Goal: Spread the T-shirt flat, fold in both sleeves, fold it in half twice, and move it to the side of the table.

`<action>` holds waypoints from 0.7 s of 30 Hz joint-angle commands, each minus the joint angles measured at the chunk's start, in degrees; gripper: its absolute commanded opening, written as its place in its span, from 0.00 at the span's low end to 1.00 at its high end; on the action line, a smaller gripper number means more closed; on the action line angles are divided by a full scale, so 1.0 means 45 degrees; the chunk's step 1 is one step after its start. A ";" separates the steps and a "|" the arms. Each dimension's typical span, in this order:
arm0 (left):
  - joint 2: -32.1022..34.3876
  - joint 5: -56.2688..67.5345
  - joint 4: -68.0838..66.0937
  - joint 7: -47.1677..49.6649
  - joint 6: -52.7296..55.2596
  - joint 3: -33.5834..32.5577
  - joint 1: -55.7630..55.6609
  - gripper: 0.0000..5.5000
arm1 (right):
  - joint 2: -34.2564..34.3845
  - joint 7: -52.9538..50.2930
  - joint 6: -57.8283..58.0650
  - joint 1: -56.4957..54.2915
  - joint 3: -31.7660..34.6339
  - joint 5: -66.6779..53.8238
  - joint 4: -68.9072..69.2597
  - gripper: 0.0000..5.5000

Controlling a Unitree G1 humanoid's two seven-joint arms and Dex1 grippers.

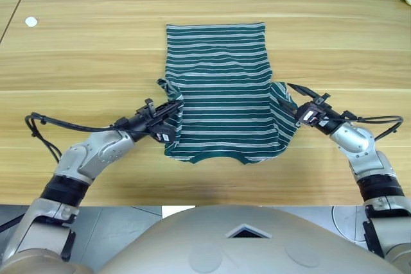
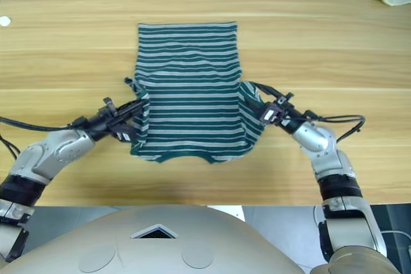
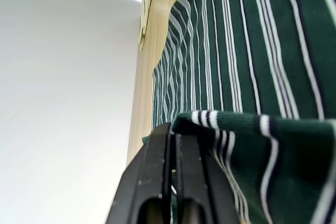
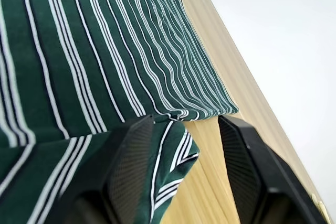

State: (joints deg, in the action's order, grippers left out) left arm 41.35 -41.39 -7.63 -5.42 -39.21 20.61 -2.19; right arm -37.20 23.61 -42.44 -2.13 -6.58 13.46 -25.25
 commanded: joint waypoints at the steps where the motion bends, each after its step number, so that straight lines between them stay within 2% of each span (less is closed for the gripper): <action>1: -0.0429 -0.0348 -0.0495 -0.0160 -0.0363 0.0485 -0.0797 0.00 | 0.0035 -0.0119 -0.0055 -0.0216 -0.0052 0.0155 -0.0200 0.42; 6: -0.0785 -0.0244 -0.1502 -0.0180 -0.0208 0.0479 -0.1436 0.00 | 0.0014 -0.0137 -0.0080 -0.0134 -0.0106 0.0168 -0.0222 0.42; 19: -0.0686 0.1169 -0.0759 -0.1646 -0.0270 0.0334 -0.0406 0.44 | -0.0753 0.0006 0.0127 0.0409 0.0347 0.0086 0.0541 0.42; 21: -0.0658 0.1266 -0.0493 -0.1646 -0.0302 0.0224 -0.0285 0.44 | -0.1437 -0.0173 0.0314 0.0994 0.0798 0.0550 0.1264 0.42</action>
State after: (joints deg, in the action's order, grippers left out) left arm 37.73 -36.29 -11.57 -12.72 -40.27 22.45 -4.08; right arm -39.85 23.20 -42.12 -0.25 -5.31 13.74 -23.07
